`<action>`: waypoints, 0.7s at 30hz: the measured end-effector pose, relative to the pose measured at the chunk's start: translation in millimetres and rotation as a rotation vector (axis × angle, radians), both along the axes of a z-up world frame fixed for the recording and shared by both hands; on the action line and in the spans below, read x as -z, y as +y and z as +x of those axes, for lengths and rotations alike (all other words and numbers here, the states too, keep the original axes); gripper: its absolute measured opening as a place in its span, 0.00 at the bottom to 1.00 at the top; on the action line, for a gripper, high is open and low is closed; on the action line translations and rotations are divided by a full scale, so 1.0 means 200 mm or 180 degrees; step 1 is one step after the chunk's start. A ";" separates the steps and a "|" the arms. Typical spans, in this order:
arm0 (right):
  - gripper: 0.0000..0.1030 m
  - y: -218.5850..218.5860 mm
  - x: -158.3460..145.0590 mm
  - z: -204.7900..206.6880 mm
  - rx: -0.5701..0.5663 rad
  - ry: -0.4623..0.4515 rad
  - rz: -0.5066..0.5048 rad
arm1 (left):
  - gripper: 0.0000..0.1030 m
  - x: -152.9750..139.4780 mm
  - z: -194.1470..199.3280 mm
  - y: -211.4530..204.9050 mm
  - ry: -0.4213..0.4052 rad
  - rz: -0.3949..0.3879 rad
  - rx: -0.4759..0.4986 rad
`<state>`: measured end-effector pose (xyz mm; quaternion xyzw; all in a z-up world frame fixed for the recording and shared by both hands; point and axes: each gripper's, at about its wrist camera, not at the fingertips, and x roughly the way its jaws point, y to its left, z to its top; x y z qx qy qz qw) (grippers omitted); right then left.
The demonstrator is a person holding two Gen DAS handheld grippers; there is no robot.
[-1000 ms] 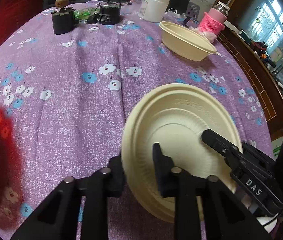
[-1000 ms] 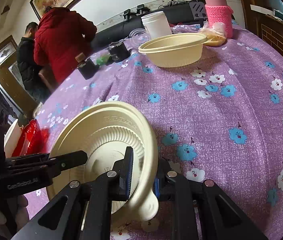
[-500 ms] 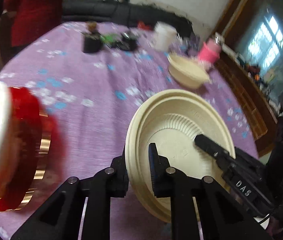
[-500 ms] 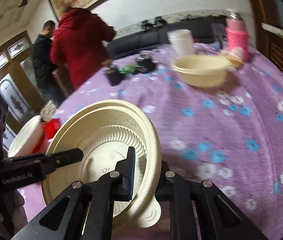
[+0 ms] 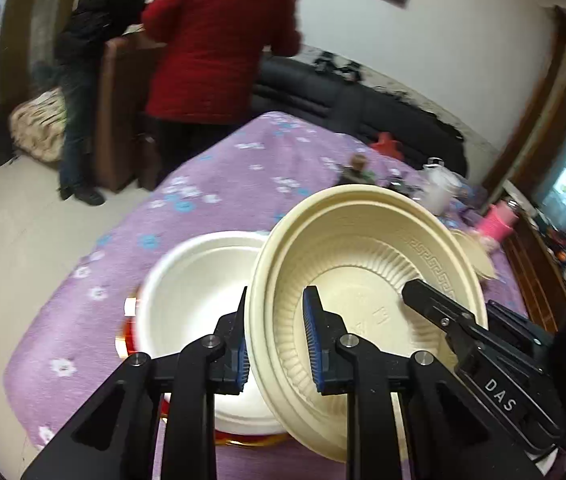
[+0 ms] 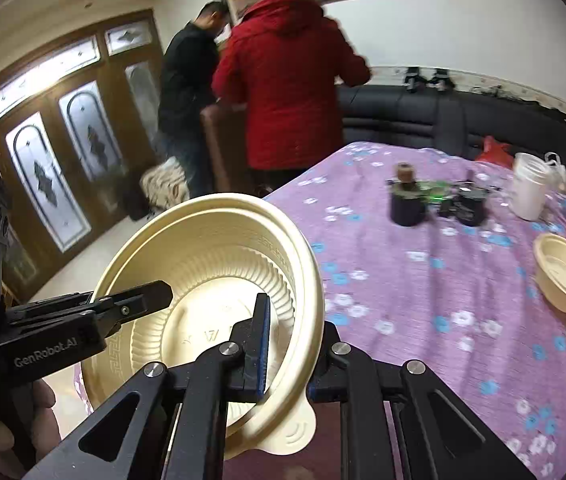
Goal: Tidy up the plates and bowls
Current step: 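Lower the beige bowl into the white bowl on the stack, open left tool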
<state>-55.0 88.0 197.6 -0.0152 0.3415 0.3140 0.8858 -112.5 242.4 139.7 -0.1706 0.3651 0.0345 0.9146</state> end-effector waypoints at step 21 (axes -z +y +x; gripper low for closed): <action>0.21 0.36 0.22 0.04 -0.0126 -0.0074 -0.0456 | 0.62 0.01 -0.19 0.30 -0.0291 0.0008 -0.0484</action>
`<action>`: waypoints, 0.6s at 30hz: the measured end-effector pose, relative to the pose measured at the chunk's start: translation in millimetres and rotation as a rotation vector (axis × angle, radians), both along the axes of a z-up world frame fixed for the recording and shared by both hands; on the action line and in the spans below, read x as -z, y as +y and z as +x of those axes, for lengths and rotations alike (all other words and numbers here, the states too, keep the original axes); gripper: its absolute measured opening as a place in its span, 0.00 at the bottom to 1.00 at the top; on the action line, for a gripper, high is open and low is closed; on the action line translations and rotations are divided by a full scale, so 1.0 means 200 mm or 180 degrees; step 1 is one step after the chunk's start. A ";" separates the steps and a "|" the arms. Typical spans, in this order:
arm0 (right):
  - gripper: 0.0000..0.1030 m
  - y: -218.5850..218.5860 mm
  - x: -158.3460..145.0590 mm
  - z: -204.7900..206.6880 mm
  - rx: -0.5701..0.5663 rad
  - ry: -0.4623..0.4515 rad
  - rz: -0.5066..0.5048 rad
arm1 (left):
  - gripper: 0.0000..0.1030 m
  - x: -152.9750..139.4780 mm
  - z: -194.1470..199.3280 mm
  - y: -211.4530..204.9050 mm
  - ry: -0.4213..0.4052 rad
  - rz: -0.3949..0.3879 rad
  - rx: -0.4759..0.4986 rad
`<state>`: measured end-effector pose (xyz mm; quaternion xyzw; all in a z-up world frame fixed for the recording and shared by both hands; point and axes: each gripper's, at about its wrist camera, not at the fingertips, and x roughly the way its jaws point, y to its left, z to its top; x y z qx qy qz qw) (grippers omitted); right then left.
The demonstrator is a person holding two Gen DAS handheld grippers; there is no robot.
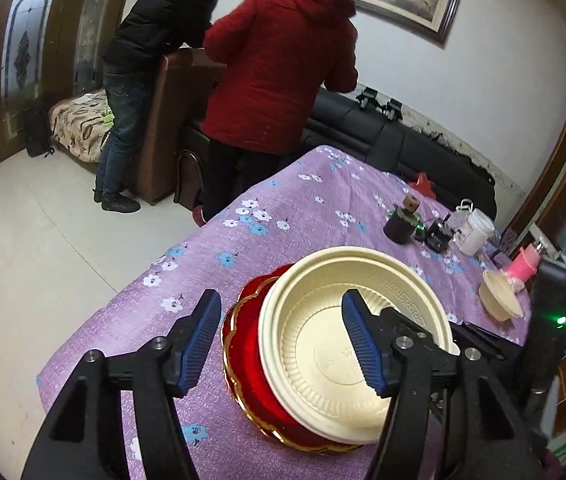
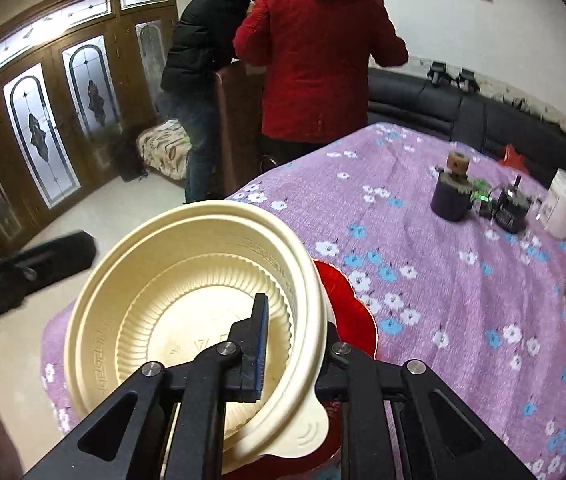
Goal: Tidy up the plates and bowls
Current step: 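Lower the beige bowl into the white bowl on the stack, open left tool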
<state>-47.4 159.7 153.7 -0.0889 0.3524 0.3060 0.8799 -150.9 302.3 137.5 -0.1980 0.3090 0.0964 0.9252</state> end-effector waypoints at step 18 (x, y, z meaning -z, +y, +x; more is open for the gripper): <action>0.74 0.05 -0.14 -0.18 0.0008 -0.0844 -0.0122 | 0.64 0.00 -0.13 0.03 -0.0082 -0.0112 -0.0089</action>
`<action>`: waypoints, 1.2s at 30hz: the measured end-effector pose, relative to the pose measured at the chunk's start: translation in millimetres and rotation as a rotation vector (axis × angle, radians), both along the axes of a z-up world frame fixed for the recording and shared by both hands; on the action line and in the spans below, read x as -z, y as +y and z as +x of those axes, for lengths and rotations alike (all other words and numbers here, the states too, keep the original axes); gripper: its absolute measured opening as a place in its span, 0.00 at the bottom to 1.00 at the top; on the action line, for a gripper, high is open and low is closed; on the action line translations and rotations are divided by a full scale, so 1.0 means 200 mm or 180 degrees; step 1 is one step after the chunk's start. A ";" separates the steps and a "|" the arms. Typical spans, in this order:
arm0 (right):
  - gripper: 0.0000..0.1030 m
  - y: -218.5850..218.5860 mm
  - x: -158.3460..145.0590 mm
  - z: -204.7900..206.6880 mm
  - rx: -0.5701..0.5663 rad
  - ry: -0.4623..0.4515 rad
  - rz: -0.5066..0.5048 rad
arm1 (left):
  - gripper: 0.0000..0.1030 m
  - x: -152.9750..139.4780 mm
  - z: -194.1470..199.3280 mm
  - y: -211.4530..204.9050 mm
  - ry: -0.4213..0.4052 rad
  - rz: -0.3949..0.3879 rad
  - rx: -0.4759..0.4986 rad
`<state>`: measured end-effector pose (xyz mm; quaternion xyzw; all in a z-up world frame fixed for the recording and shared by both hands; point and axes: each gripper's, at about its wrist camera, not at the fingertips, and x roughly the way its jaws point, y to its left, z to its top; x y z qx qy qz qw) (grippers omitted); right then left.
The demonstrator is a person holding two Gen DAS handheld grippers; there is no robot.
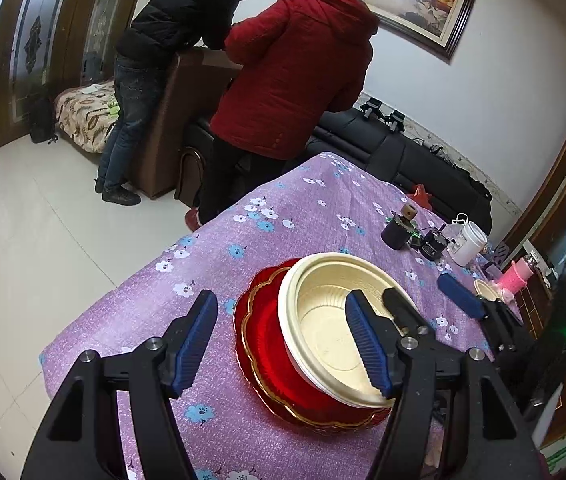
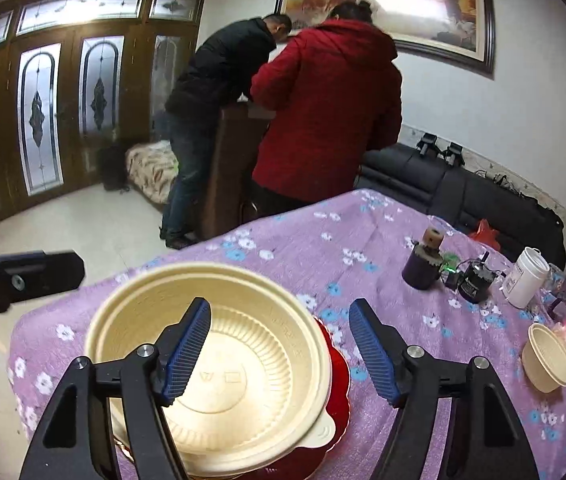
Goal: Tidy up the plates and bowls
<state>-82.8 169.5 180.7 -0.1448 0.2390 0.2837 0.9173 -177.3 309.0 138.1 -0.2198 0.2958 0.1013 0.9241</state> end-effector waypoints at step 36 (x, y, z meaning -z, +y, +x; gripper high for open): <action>0.81 -0.91 0.06 0.04 0.0856 0.0636 0.0918 | 0.81 -0.02 0.14 -0.78 0.0265 0.1307 0.0515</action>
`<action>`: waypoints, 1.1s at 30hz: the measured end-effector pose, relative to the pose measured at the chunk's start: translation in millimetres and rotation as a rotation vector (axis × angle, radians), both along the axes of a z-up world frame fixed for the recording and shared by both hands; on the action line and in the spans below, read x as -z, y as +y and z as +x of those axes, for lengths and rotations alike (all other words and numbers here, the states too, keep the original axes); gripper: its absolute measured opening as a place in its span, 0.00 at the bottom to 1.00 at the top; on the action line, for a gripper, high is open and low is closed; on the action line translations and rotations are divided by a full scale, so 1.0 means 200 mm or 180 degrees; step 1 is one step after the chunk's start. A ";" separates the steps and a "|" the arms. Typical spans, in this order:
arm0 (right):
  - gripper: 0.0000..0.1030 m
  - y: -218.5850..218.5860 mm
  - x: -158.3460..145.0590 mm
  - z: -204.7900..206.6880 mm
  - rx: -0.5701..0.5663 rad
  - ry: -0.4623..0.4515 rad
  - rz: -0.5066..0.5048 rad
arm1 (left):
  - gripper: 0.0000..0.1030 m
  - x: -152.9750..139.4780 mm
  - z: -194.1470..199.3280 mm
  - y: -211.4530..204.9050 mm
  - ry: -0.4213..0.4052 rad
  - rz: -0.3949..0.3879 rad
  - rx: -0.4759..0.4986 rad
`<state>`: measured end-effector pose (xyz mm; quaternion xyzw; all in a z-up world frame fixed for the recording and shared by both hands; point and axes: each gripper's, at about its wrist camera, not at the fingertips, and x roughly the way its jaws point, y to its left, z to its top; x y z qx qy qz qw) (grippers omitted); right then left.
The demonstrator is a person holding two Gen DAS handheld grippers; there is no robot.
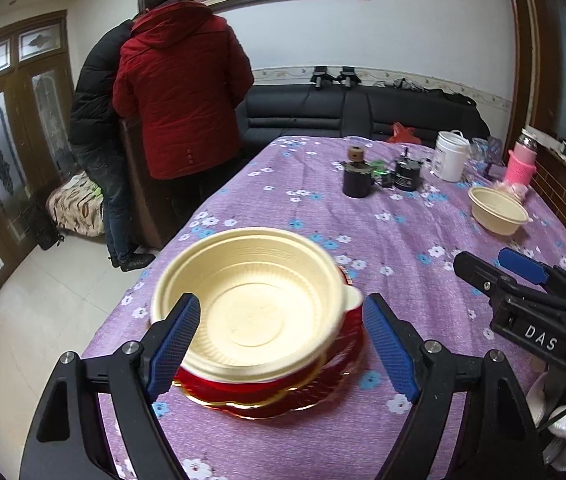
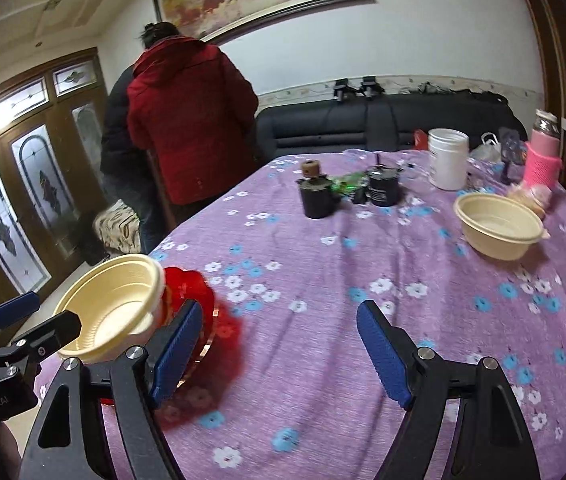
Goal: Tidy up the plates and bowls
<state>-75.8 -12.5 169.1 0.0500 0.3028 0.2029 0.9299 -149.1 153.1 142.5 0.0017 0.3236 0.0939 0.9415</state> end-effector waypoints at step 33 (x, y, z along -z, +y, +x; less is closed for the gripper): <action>0.81 -1.21 0.19 0.41 0.1675 0.0542 0.0767 | 0.81 0.16 0.18 -0.57 0.0394 0.0174 0.0729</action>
